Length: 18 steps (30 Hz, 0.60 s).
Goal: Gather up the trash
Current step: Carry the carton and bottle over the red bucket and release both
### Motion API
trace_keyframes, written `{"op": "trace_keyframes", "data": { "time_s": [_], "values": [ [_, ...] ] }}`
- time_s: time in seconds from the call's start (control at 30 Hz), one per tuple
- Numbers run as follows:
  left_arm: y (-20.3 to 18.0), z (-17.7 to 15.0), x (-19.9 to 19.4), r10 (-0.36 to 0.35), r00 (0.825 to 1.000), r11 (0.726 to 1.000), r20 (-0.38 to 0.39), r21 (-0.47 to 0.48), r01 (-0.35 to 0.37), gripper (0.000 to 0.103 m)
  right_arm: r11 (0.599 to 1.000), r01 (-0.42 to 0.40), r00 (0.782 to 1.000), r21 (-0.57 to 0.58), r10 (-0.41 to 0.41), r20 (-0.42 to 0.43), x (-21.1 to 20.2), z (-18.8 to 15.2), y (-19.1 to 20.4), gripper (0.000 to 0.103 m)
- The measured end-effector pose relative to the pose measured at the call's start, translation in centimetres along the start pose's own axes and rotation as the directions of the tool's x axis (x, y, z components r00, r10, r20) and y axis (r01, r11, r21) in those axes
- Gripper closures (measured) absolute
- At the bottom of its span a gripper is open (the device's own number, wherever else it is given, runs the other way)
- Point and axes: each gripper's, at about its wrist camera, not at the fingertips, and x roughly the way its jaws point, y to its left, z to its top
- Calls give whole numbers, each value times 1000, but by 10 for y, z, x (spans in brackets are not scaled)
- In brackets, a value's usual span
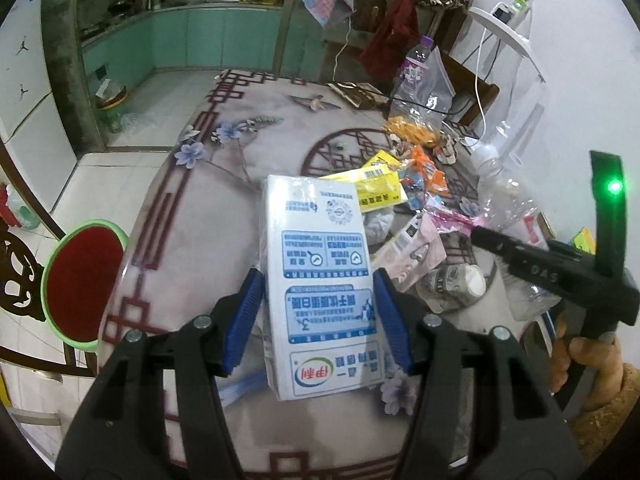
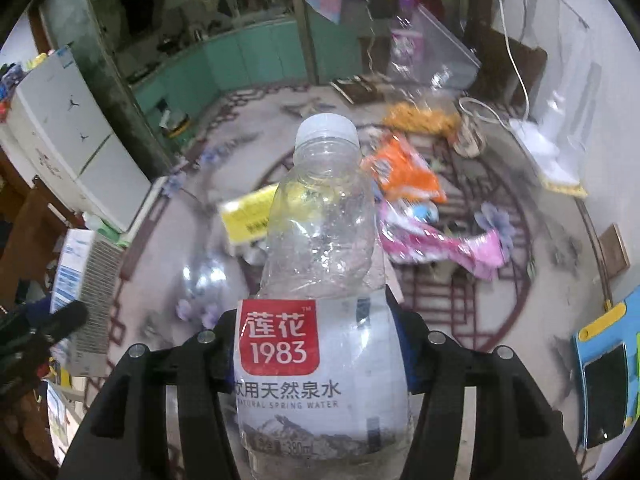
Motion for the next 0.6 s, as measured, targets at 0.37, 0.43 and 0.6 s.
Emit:
{"op": "trace_keyframes", "data": {
  "time_s": [0.37,0.43,0.6],
  "values": [
    [63,6,-13,31,999,997,17,-76,-30,48,999,-28,1000,-45,28,-14,14,18,55,49],
    [79,7,-17,40,999,995,23,-93,-38,48,998,-33,999,-59,32,-19,17,21,69,49],
    [118,10,-31,64,997,990,40,-126,-58,48,994,-51,999,-101,48,-26,25,29,112,49]
  ]
}}
